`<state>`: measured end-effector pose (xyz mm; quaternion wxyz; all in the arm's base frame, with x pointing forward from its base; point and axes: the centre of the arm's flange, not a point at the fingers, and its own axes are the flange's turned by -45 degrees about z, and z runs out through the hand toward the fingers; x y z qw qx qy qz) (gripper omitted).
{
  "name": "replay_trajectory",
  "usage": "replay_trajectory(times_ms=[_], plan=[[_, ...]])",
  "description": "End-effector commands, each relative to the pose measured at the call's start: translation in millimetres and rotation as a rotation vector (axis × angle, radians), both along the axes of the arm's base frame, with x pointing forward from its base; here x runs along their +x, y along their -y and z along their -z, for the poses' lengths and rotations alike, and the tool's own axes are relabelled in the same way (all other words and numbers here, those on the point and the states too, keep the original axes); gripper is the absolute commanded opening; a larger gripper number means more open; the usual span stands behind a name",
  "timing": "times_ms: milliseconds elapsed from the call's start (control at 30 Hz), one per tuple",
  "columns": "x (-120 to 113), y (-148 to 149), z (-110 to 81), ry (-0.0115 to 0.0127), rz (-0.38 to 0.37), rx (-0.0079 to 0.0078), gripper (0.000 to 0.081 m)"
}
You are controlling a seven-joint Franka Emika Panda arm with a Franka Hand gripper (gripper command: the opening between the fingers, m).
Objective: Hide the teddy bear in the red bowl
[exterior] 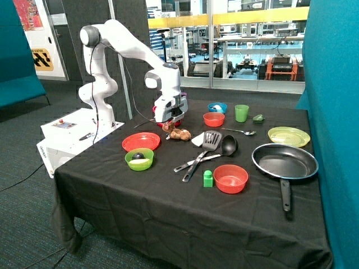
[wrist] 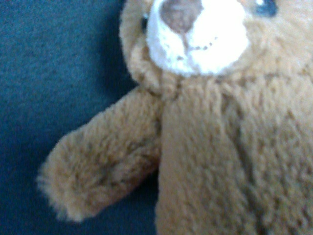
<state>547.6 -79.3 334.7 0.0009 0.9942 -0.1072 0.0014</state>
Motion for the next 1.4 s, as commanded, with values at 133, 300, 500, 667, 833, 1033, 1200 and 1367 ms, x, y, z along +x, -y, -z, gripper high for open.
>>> replay_trajectory(times_ms=[133,300,500,667,833,1033,1200,1367], plan=[[8,0,17.9,-0.0027,-0.031,0.0021,0.0783],[6,0,25.8,-0.0027,-0.035,0.0021,0.0778],[8,-3,32.0,-0.0027,-0.044,0.0021,0.0776],[11,-5,35.9,-0.0027,-0.052,0.0021,0.0771],[12,-3,40.5,-0.0027,-0.051,0.0021,0.0764],[14,0,45.2,-0.0027,-0.052,0.0021,0.0738],[16,2,49.5,-0.0027,-0.055,0.0021,0.0708],[14,3,56.1,-0.0027,-0.051,0.0021,0.0197]])
